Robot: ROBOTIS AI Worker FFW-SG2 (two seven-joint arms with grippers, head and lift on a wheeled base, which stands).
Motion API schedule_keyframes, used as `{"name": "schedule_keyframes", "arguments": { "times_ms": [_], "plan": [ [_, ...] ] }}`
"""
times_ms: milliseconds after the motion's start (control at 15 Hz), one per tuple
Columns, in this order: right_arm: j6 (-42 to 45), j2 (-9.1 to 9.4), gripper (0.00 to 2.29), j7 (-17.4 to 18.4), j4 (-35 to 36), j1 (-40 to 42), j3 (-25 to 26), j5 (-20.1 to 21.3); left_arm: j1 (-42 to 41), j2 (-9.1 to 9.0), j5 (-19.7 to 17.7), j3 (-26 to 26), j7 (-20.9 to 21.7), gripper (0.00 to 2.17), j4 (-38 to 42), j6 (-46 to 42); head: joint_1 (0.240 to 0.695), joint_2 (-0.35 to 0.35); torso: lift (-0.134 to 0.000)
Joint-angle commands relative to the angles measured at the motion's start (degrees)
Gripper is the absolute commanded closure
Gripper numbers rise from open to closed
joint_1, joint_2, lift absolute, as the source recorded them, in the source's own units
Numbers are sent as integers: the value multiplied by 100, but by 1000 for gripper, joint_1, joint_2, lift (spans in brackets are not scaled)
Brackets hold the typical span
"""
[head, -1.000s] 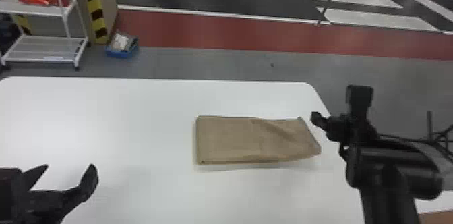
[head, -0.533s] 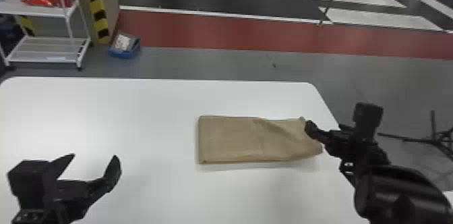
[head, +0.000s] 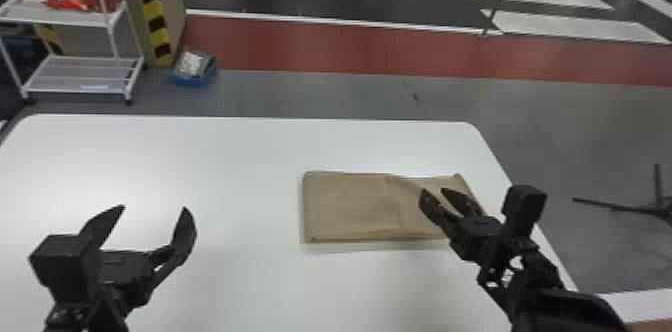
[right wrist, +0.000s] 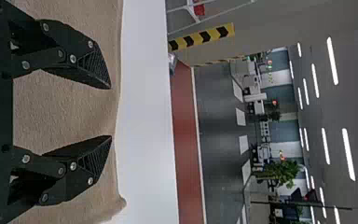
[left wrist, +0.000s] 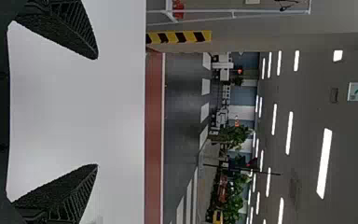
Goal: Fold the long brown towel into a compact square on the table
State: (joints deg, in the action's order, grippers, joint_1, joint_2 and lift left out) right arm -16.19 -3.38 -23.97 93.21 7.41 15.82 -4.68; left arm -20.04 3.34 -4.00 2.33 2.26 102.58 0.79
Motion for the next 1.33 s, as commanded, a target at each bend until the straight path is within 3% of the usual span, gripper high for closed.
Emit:
{"name": "schedule_keyframes", "arguments": {
  "times_ms": [0, 133, 467, 600, 1267],
  "plan": [
    [23, 39, 2115, 173, -233, 23, -554, 205, -149, 26, -5, -128, 11, 39, 139, -206, 695, -148, -57],
    [23, 57, 2115, 489, -470, -65, -1019, 301, -202, 26, -14, -180, 11, 39, 209, -224, 695, -81, -57],
    [-205, 268, 2115, 841, -839, -346, -1679, 556, -246, 35, -66, -251, 47, 39, 368, -224, 695, 31, -57],
    [-293, 343, 2115, 911, -918, -364, -1863, 556, -254, 35, -66, -268, 64, 39, 403, -224, 695, 55, -57],
    [-1014, 343, 2111, 1087, -1287, -741, -2997, 424, -395, 35, -66, -338, 73, 39, 491, -224, 695, 177, -57]
  ]
}}
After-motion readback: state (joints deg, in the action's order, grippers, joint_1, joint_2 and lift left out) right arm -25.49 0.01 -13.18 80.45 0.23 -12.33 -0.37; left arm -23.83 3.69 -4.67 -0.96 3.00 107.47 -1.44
